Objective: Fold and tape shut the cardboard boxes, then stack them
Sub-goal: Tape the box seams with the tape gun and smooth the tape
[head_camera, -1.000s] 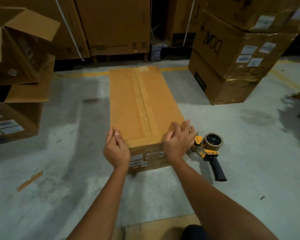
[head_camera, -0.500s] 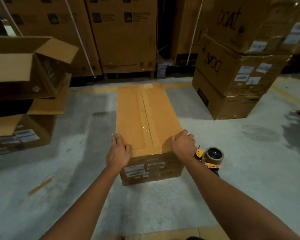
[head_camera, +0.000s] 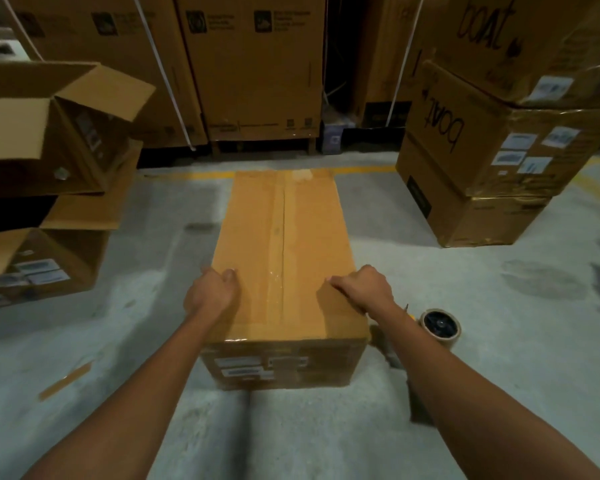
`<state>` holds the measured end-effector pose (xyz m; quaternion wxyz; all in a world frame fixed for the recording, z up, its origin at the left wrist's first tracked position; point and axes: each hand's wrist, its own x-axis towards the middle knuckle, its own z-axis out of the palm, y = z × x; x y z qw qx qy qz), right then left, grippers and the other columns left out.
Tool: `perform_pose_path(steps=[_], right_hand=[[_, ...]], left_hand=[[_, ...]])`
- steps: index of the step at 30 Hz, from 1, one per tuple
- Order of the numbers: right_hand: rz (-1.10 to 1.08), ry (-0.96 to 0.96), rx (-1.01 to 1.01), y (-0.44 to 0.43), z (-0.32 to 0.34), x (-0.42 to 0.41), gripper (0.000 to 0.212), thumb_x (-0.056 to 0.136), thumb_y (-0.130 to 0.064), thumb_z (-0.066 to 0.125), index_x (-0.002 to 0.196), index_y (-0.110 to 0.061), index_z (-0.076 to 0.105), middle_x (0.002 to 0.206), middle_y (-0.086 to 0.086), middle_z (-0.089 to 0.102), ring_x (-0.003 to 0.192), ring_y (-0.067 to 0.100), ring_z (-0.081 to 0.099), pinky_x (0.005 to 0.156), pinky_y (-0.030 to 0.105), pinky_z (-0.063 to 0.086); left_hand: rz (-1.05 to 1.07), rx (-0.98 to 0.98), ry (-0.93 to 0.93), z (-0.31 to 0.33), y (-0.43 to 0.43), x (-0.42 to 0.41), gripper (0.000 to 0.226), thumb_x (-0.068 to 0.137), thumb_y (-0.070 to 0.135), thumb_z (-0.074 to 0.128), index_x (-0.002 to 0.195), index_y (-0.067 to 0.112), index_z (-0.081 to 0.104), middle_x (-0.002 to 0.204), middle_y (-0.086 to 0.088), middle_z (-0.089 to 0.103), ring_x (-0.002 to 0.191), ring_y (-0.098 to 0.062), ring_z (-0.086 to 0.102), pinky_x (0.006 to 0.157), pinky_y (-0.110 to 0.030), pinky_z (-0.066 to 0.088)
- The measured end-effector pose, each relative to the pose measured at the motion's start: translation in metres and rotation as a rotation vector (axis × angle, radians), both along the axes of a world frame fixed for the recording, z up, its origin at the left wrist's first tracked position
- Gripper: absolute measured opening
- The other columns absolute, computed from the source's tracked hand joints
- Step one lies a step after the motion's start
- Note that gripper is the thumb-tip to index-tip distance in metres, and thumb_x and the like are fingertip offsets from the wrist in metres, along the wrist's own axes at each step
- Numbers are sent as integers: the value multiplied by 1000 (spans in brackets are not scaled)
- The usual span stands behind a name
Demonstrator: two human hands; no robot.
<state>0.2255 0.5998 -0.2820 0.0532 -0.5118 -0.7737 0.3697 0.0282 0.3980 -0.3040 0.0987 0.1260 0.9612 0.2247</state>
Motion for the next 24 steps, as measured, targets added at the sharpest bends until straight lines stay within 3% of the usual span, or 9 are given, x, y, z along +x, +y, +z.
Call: perform_pose_path(steps=[2,4,7,10,14,17,20,24], right_hand=[[34,23,-182,-15,8,0,60,76,-62,74,80,-3,63,77,16,71,65,33,72,57,39,61],[82,-33,-337,-37,12,3,69,79,-67,68,86,1,66,73,22,73,63,35,74,65,45,64],[118,-99,-184,-55,6,5,73,85,-75,54,83,-3,68,71,14,74,65,31,74,70,43,64],[86,-23,-25,-50,1,-1,58,87,-69,56,91,-11,58,94,11,69,81,33,70,77,47,60],[54,138,-66,-30,-1,-21,65,88,-53,66,132,-9,48,119,14,64,103,36,64,86,51,56],[6,212,-112,-5,-7,-42,74,88,-52,67,143,-10,40,133,16,59,115,38,60,93,52,54],[-34,260,-198,12,-14,-65,69,89,-53,66,140,-12,43,134,14,59,118,37,59,97,51,51],[-70,59,-88,19,-17,-86,74,88,-60,62,135,-8,39,128,15,60,115,38,59,91,42,51]], left_hand=[[7,-49,41,3,-25,-12,56,100,48,42,124,-1,51,125,-29,60,115,-46,57,93,-47,46],[6,-112,76,6,-52,-19,56,100,51,43,119,0,56,121,-28,62,112,-44,59,91,-46,48],[-19,-188,107,11,-75,-20,56,100,53,40,112,3,63,115,-23,66,108,-41,62,89,-42,49],[-109,-124,102,12,-69,-23,49,101,46,43,99,1,62,97,-19,65,99,-39,64,80,-40,50],[-169,-27,66,8,-33,-48,49,99,43,50,97,-5,59,94,-22,66,90,-38,63,75,-43,53],[-151,-6,72,8,6,-72,46,98,42,52,106,-2,59,107,-23,65,101,-40,63,82,-42,53],[-114,-4,72,10,47,-90,47,98,42,53,122,2,52,124,-20,57,112,-40,58,87,-44,50],[-109,-92,130,5,79,-103,39,101,38,47,124,6,51,132,-19,49,117,-41,53,96,-49,45]])
